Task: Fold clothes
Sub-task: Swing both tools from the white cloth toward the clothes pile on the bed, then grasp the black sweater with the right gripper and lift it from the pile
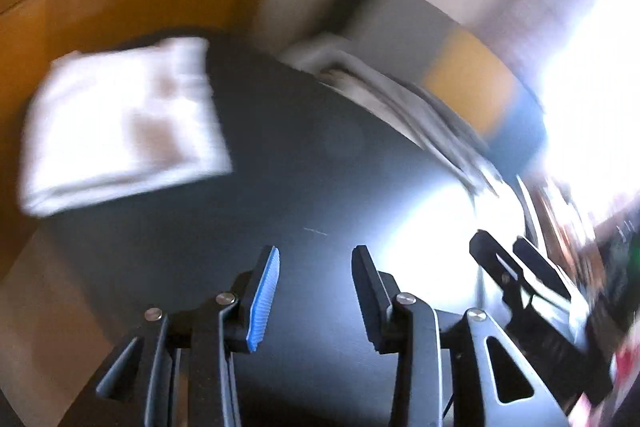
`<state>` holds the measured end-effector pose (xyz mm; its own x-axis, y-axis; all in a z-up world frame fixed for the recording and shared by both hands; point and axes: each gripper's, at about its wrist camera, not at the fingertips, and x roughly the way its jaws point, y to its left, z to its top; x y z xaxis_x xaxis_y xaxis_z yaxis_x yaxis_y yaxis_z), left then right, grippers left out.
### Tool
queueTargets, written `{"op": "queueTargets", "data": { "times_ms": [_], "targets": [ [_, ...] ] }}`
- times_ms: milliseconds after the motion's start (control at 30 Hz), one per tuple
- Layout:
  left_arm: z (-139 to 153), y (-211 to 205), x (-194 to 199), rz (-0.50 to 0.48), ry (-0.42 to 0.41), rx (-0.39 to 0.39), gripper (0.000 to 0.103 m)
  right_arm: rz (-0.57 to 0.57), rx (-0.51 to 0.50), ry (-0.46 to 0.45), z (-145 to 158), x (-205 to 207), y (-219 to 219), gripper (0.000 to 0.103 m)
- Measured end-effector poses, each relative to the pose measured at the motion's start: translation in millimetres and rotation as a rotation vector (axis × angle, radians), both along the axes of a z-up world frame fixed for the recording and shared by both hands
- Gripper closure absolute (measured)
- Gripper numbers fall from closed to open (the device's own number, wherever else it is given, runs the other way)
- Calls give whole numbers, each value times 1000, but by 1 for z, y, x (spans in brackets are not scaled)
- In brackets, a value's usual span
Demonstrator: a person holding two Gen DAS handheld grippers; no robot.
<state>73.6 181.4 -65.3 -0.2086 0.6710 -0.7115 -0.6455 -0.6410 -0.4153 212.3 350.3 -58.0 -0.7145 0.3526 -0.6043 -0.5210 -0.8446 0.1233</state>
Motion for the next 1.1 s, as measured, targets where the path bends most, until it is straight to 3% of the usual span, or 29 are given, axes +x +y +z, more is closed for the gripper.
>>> {"op": "queueTargets", "data": {
  "times_ms": [133,267,367,567,667,767,867,1000,1100],
  "targets": [
    [0,70,47,-292,19,7,65,-226,-142,74,-2,124,69,0],
    [-7,122,99,-466,13,-30,65,-453,-267,144,-3,244,134,0],
    [-16,149,135,-509,20,-80,65,-609,-260,204,0,325,158,0],
    [-48,186,164,-537,-78,-169,65,-908,-270,353,8,493,208,1],
    [-61,191,169,-520,-98,-211,65,-1011,-291,510,17,562,240,0],
    [-76,196,172,-494,-108,-243,65,-1119,-315,602,21,606,277,0],
    [-79,205,173,-467,-100,-258,65,-1210,-356,634,16,636,312,0],
    [-77,214,173,-439,-75,-261,65,-1246,-415,703,1,655,350,0],
    [-77,216,172,-434,-81,-279,65,-1255,-367,702,-2,654,371,0]
  ]
}}
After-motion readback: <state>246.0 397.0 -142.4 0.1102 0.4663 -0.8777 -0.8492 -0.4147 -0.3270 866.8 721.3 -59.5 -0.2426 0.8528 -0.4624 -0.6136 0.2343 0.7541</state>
